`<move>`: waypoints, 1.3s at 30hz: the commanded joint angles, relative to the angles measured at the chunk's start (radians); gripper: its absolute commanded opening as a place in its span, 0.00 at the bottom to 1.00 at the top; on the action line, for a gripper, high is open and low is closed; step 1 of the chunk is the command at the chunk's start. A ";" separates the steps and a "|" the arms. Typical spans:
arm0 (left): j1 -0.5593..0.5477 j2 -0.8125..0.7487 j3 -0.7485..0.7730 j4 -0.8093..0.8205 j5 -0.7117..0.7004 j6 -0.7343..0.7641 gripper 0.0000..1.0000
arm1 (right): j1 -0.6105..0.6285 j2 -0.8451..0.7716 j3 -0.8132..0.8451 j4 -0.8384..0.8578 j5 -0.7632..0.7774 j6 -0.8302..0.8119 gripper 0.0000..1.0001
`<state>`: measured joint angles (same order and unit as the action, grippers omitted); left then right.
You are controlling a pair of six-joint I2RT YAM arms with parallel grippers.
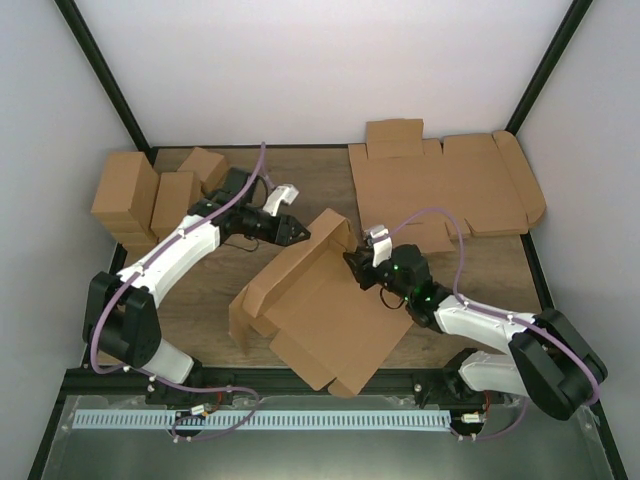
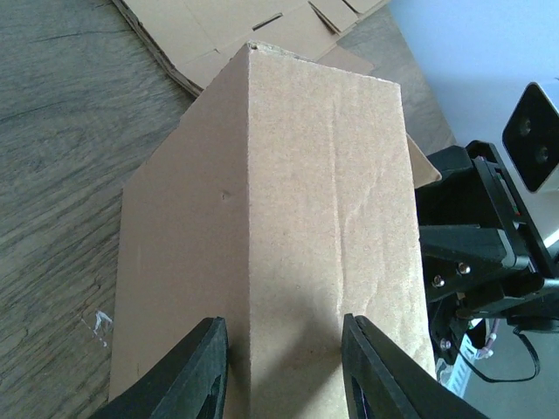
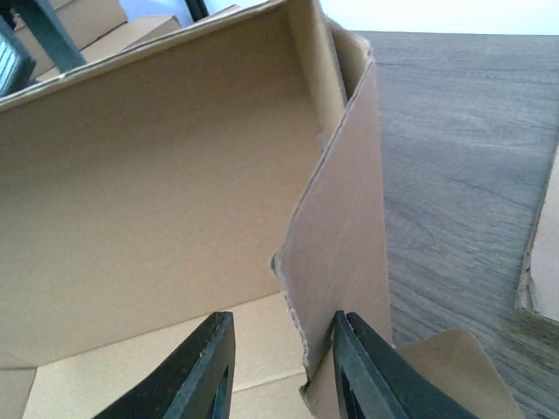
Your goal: Fold the paper box
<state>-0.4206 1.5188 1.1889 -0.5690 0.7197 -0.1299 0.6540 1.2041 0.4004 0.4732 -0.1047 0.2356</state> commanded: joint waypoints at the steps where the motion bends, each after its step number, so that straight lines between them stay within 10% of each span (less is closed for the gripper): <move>1: -0.008 0.016 0.006 -0.042 0.001 0.036 0.38 | 0.012 -0.006 -0.008 0.070 -0.067 -0.041 0.37; 22: -0.008 0.030 0.045 -0.078 -0.028 0.062 0.39 | -0.106 -0.123 -0.080 0.139 -0.220 0.023 0.63; 39: -0.007 0.023 0.047 -0.081 -0.037 0.059 0.39 | -0.359 -0.290 0.035 -0.162 -0.045 0.227 0.79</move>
<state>-0.4217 1.5356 1.2182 -0.6292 0.6888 -0.0914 0.4019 0.8909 0.3660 0.4210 -0.2234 0.3550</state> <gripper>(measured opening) 0.387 0.785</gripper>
